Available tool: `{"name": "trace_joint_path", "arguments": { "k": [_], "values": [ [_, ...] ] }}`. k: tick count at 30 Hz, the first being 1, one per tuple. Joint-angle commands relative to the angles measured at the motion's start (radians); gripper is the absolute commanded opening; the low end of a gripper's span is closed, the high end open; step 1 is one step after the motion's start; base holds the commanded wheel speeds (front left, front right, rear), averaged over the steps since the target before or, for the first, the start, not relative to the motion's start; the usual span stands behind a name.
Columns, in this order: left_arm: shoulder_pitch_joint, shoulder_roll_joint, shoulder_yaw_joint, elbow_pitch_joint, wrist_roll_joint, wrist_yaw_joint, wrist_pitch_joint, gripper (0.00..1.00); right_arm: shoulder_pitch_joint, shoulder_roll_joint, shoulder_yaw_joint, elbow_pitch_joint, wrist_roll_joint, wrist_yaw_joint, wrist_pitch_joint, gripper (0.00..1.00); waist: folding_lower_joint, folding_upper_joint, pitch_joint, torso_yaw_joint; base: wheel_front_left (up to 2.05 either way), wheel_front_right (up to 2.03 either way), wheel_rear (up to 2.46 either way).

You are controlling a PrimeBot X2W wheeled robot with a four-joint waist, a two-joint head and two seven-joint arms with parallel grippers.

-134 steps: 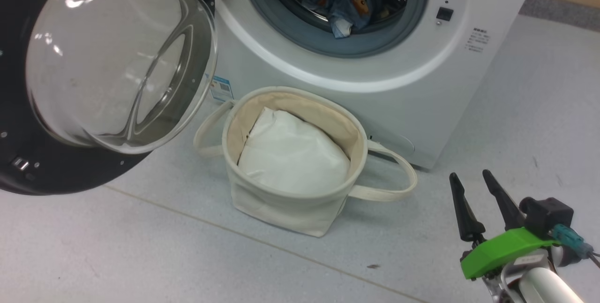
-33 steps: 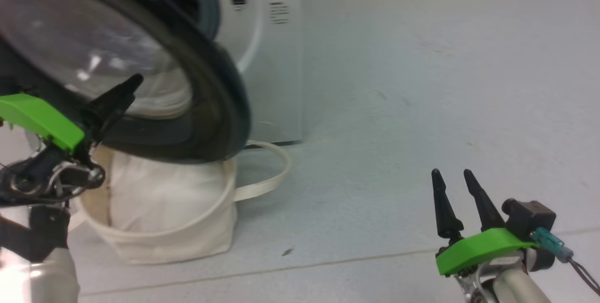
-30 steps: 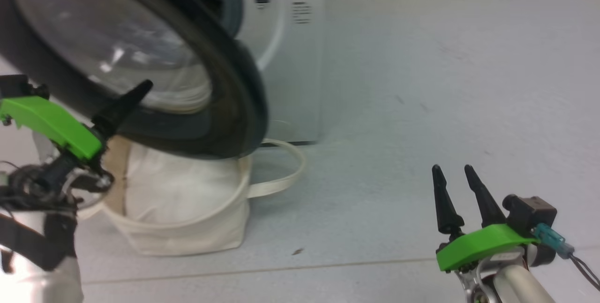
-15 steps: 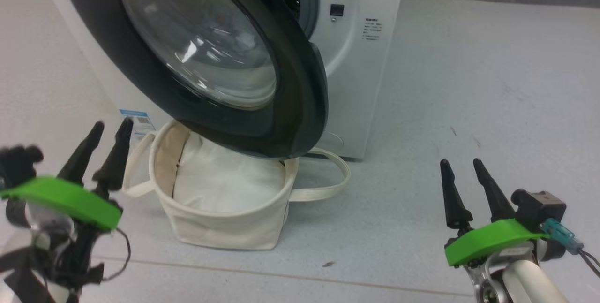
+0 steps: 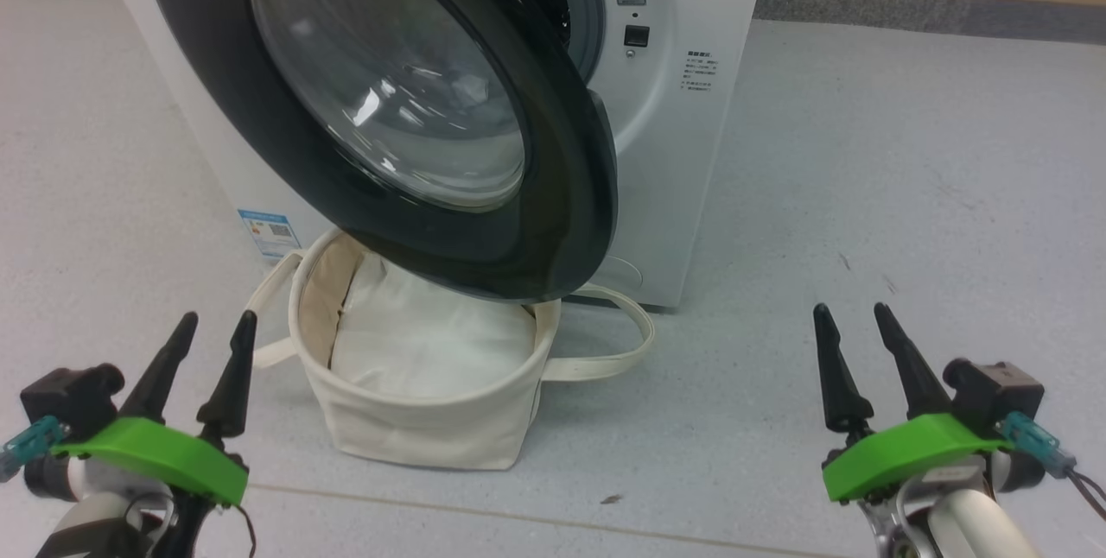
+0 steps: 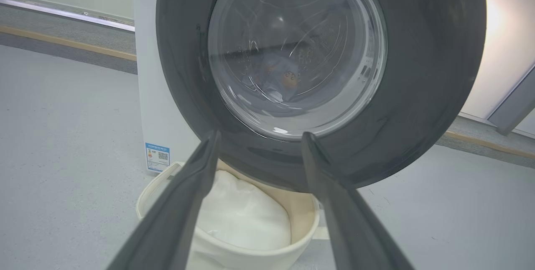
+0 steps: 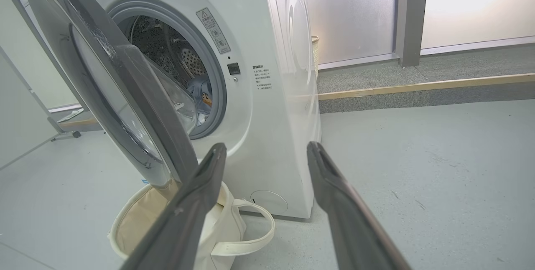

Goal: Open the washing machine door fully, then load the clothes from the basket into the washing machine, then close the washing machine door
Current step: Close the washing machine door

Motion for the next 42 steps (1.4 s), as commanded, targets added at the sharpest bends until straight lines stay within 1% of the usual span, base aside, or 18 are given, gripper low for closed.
{"name": "trace_joint_path", "arguments": {
  "k": [1, 8, 13, 27, 36, 40, 41, 42],
  "values": [
    [-0.032, 0.032, 0.041, -0.023, 0.005, -0.006, -0.012, 1.00, -0.009, -0.020, 0.019, -0.031, -0.003, 0.000, -0.013, 1.00, 0.0000, 0.0000, 0.001, 0.000, 0.00, 0.00, 0.00],
    [-0.022, -0.001, 0.088, -0.041, 0.039, -0.006, -0.012, 1.00, -0.008, -0.021, 0.020, -0.031, -0.002, 0.000, -0.013, 1.00, 0.0000, 0.0000, 0.001, -0.003, 0.00, 0.00, 0.00],
    [-0.017, -0.005, 0.109, -0.044, 0.054, -0.006, -0.013, 1.00, -0.006, -0.019, 0.016, -0.032, -0.001, 0.000, -0.013, 1.00, 0.0000, 0.0000, 0.004, -0.005, 0.00, 0.00, 0.00],
    [-0.009, -0.022, 0.125, -0.052, 0.076, -0.006, -0.013, 1.00, 0.000, -0.021, 0.008, -0.038, 0.000, 0.000, -0.013, 1.00, 0.0000, 0.0000, -0.005, 0.003, 0.00, 0.00, 0.00],
    [-0.002, -0.025, 0.139, -0.056, 0.077, -0.006, -0.013, 1.00, -0.002, -0.038, 0.018, -0.035, 0.001, 0.000, -0.013, 1.00, 0.0000, 0.0000, -0.019, 0.026, 0.00, 0.00, 0.00],
    [-0.002, -0.027, 0.149, -0.062, 0.077, -0.006, -0.013, 1.00, -0.021, -0.056, 0.040, -0.031, 0.001, 0.000, -0.013, 1.00, 0.0000, 0.0000, -0.023, 0.046, 0.00, 0.00, 0.00],
    [-0.002, -0.027, 0.153, -0.064, 0.076, -0.006, -0.013, 1.00, -0.031, -0.062, 0.051, -0.030, -0.001, 0.000, -0.013, 0.99, 0.0000, 0.0000, -0.024, 0.051, 0.00, 0.00, 0.00],
    [-0.002, -0.028, 0.156, -0.066, 0.074, -0.006, -0.013, 1.00, -0.043, -0.065, 0.064, -0.034, -0.002, 0.000, -0.013, 0.55, 0.0000, 0.0000, -0.025, 0.057, 0.00, 0.00, 0.00]
  ]
}}
